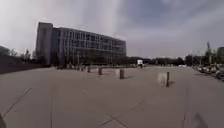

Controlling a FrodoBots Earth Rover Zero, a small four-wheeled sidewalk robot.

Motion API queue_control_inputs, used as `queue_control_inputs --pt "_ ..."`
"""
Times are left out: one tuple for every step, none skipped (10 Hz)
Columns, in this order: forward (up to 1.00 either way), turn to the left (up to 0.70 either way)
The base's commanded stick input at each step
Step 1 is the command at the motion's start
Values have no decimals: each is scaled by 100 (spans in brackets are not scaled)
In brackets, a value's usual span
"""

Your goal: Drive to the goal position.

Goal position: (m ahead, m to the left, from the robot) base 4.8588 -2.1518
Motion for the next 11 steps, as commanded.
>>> queue_control_inputs --pt "100 0" --pt "100 -4" --pt "100 -18" --pt "100 -24" --pt "100 0" --pt "100 -5" --pt "100 -40" --pt "100 -40" --pt "100 -4" --pt "100 -5" --pt "100 -40"
